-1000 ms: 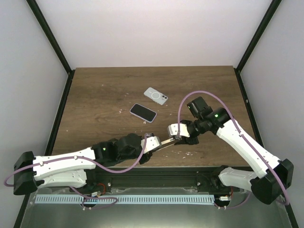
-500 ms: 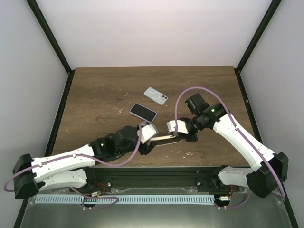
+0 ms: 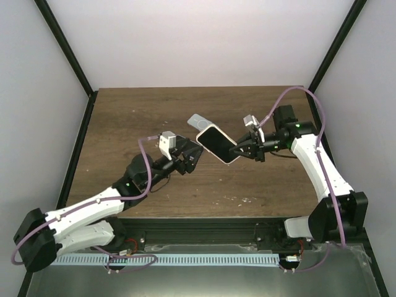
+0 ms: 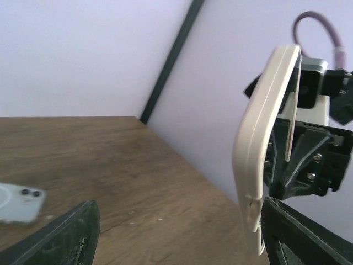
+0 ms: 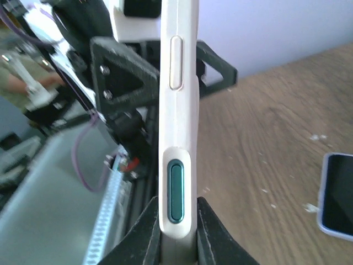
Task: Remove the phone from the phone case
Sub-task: Remove the phone case from the phone.
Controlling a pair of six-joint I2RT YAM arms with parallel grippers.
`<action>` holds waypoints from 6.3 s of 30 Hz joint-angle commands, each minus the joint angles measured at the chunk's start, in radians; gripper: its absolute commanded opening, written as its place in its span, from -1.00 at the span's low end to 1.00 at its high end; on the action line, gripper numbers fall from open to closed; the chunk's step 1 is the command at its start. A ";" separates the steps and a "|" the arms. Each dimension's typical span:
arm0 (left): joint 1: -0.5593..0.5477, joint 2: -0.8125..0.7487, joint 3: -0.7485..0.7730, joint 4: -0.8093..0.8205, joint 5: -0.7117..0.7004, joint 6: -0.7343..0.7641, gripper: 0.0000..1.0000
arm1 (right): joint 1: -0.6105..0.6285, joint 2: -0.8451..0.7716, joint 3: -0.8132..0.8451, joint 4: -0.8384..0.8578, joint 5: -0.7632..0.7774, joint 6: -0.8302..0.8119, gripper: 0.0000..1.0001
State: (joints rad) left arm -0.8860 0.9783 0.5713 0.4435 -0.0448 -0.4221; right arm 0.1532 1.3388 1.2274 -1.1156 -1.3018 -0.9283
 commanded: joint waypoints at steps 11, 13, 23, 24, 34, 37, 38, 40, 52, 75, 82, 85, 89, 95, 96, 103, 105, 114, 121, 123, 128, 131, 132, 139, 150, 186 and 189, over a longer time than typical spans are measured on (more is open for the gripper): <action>0.001 0.271 0.067 0.556 0.375 -0.155 0.00 | -0.011 -0.087 -0.146 0.276 -0.339 0.383 -0.99; 0.000 0.284 0.085 0.549 0.383 -0.149 -0.14 | -0.011 -0.097 -0.151 0.279 -0.334 0.392 -0.99; 0.002 0.308 0.123 0.535 0.404 -0.150 -0.66 | -0.011 -0.095 -0.176 0.295 -0.332 0.404 -0.99; 0.002 0.312 0.128 0.532 0.408 -0.149 -0.68 | -0.011 -0.093 -0.177 0.296 -0.332 0.404 -0.99; 0.002 0.366 0.183 0.517 0.443 -0.145 -0.74 | -0.011 -0.091 -0.193 0.304 -0.332 0.402 -0.95; 0.004 0.367 0.179 0.522 0.443 -0.149 -0.81 | -0.011 -0.091 -0.196 0.307 -0.331 0.402 -0.94; 0.004 0.362 0.174 0.522 0.441 -0.150 -0.84 | -0.011 -0.092 -0.197 0.310 -0.329 0.402 -0.92; 0.008 0.347 0.170 0.504 0.440 -0.141 -0.88 | -0.011 -0.091 -0.200 0.310 -0.320 0.393 -0.78; 0.230 0.224 0.370 -0.358 0.687 0.034 -0.99 | 0.021 -0.083 -0.052 -0.108 0.173 -0.245 0.19; 0.303 0.231 0.402 -0.254 1.041 -0.146 -1.00 | 0.337 -0.094 0.001 0.052 0.299 -0.013 0.02; 0.302 0.238 0.393 -0.223 1.063 -0.154 -1.00 | 0.355 -0.106 -0.009 0.061 0.288 0.003 -0.10; 0.303 0.238 0.382 -0.203 1.074 -0.158 -1.00 | 0.355 -0.109 -0.008 0.050 0.277 0.001 -0.14; 0.303 0.236 0.377 -0.200 1.099 -0.145 -1.00 | 0.355 -0.114 -0.001 0.030 0.252 -0.010 -0.20; 0.302 0.238 0.362 -0.152 1.154 -0.143 -1.00 | 0.355 -0.116 0.001 0.027 0.257 -0.036 -0.41; 0.302 0.238 0.360 -0.146 1.156 -0.146 -1.00 | 0.356 -0.115 0.002 0.023 0.260 -0.044 -0.47; 0.303 0.261 0.357 -0.102 1.212 -0.203 -1.00 | 0.377 -0.131 0.004 0.010 0.302 -0.101 -0.56; 0.303 0.270 0.363 -0.062 1.235 -0.219 -1.00 | 0.386 -0.132 0.005 -0.002 0.314 -0.139 -0.56; 0.301 0.274 0.363 -0.075 1.258 -0.230 -1.00 | 0.399 -0.118 0.032 0.023 0.372 -0.177 -0.57; 0.299 0.264 0.348 -0.080 1.258 -0.228 -1.00 | 0.400 -0.104 0.019 0.073 0.382 -0.153 -0.60; 0.300 0.264 0.346 -0.080 1.262 -0.228 -1.00 | 0.400 -0.101 0.014 0.090 0.386 -0.139 -0.60; 0.300 0.250 0.352 -0.154 1.254 -0.180 -1.00 | 0.399 -0.107 0.032 0.057 0.341 -0.143 -0.30; 0.300 0.238 0.348 -0.185 1.246 -0.146 -1.00 | 0.399 -0.113 0.058 0.011 0.300 -0.127 -0.08; 0.299 0.237 0.347 -0.191 1.247 -0.138 -1.00 | 0.399 -0.113 0.063 0.006 0.289 -0.105 -0.03; 0.299 0.239 0.350 -0.196 1.275 -0.115 -1.00 | 0.400 -0.112 0.050 0.004 0.237 0.000 0.01; 0.299 0.247 0.397 -0.250 1.311 -0.093 -1.00 | 0.400 -0.112 0.031 0.028 0.256 0.017 -0.14; 0.300 0.299 0.423 -0.221 1.312 -0.143 -1.00 | 0.455 -0.162 -0.040 0.119 0.316 -0.058 -0.60; 0.293 0.309 0.415 -0.188 1.319 -0.180 -1.00 | 0.458 -0.157 -0.036 0.128 0.339 -0.078 -0.61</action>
State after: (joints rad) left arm -0.5823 1.2675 0.9630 0.1932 1.2419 -0.5282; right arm 0.5972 1.1923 1.1671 -1.0611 -1.0073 -0.9386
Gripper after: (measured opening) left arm 0.116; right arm 0.201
